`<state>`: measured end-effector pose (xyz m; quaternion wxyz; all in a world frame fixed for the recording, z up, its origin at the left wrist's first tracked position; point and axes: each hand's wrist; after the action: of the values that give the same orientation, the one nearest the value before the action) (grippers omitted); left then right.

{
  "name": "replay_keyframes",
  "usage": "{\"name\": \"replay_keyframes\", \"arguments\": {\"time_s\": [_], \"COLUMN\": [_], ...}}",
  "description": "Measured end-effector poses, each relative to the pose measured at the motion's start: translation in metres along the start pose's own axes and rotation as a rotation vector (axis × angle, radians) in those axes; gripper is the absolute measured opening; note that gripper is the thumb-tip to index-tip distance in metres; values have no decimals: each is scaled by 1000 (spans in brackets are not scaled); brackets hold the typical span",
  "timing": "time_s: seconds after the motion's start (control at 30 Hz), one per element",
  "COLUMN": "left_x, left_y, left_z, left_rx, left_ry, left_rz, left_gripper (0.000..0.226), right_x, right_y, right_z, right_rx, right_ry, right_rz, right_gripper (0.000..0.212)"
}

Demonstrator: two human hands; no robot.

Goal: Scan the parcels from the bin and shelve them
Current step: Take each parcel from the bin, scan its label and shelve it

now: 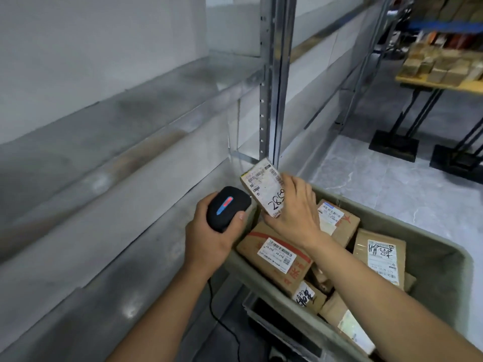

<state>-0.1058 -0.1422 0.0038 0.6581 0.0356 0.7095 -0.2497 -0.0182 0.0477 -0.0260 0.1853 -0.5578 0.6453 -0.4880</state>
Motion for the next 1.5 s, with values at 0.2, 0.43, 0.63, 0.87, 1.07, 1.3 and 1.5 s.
{"name": "replay_keyframes", "arguments": {"time_s": [0.2,0.43,0.63,0.87,1.07,1.3,1.5], "left_x": [7,13,9,7,17,44,73], "left_y": [-48,-82,-93,-100,-123,-179,-244], "left_z": [32,64,81,97,120,168,239], "left_rx": [18,21,5,-128,-332,-608,-879], "left_ry": [37,40,39,-15,-59,-184,-298], "left_rz": [-14,-32,-67,-40,-18,-39,-14], "left_gripper": [56,56,56,59,56,56,52], "right_x": [40,70,73,82,113,180,263], "right_y": [-15,-21,-23,-14,-5,22,27], "right_z": [15,37,45,39,46,68,108], "right_rx": [65,93,84,61,13,136,281], "right_ry": [-189,-281,-337,-376,-342,-457,-626], "right_rz": [92,151,131,9,-228,-508,-705], "right_gripper": [106,104,101,100,99,103,103]}}
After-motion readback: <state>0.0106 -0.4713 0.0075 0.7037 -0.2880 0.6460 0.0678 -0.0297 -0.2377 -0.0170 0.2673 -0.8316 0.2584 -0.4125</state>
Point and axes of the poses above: each hand's wrist, its own z-axis away from the middle knuckle, its own y-axis out of the palm, x = y × z, and after that the axes turned 13 degrees about -y, right-handed
